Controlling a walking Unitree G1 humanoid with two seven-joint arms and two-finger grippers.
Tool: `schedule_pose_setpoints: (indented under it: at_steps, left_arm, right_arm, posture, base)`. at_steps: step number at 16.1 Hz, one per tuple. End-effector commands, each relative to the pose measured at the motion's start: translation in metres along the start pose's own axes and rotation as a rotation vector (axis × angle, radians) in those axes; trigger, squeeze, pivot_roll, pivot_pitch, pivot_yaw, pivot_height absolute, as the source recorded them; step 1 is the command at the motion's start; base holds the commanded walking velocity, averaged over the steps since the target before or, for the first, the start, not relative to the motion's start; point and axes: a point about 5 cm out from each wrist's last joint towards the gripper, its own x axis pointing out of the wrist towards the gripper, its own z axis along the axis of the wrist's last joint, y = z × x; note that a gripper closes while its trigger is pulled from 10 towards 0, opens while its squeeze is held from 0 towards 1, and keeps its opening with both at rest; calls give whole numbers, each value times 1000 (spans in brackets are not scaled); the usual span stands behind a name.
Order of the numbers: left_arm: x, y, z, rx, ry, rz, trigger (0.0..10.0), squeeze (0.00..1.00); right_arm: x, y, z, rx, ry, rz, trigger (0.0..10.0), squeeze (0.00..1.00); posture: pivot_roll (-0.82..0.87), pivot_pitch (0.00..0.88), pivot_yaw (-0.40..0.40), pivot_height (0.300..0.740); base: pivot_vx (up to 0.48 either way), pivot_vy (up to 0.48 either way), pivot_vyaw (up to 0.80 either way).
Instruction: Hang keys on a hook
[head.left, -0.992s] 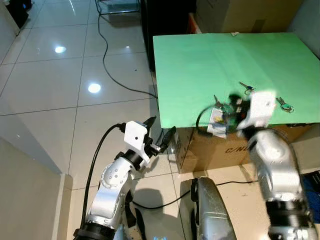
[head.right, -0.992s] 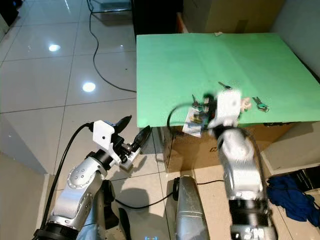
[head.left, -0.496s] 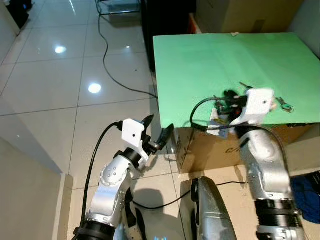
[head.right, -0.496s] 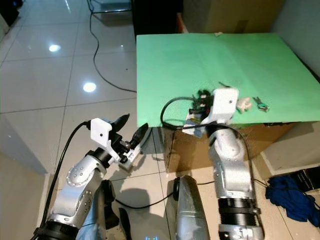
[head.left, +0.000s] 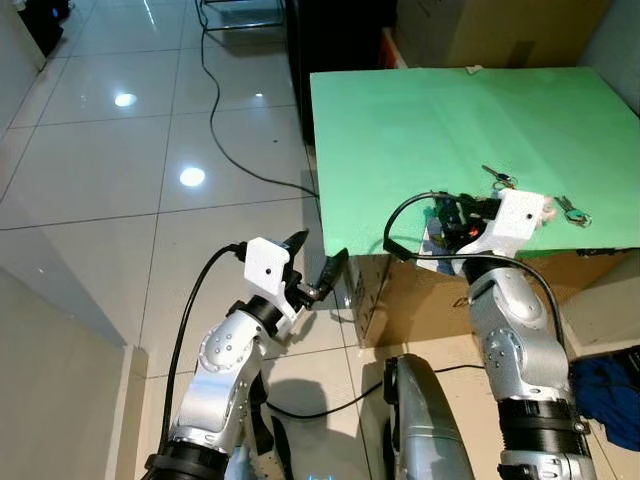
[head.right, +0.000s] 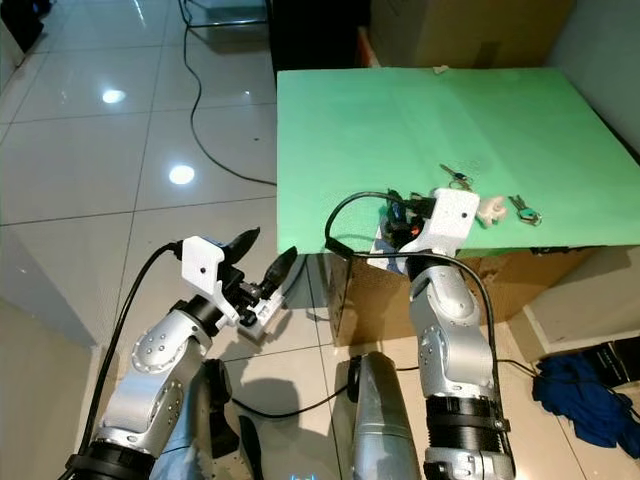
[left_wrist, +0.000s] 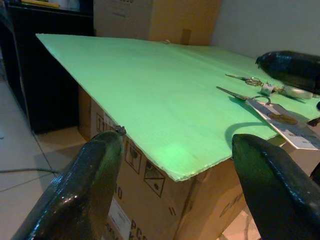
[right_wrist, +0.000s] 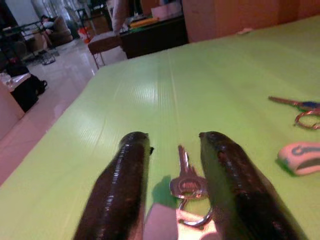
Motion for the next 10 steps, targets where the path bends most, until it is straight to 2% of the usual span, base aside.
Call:
schedule_pose_setpoints:
  at_steps: [1,3,5,6,10]
  left_arm:
    - [0,-2,-1,12,7,-25,10000,0]
    - [-1,-2,-1,12,8,-28,10000,0]
    - [-1,-2,-2,10,8,-31,10000,0]
    - [-1,-3,-2,15,8,-40,10000,0]
    - [-1,0,-1,40,12,-81,10000,0]
  right_arm:
    - [-6,0,7,-34,-36,-21,10000,1000]
    - [-14,3,9,-68,-55,-44,10000,1000]
    - [-16,5,2,-16,-20,-61,10000,1000]
    - [-14,2,-1,56,4,-85,10000,0]
    - [-14,-2,-5,139,36,-115,10000,0]
  posture:
    - [-224,124,35,588]
    - [-227,126,36,588]
    - [-229,128,38,588]
    - [-231,133,42,588]
    - [-228,139,42,588]
  base:
    - [0,0,0]
    - [0,0,0]
    - [0,0,0]
    - [0,0,0]
    - [0,0,0]
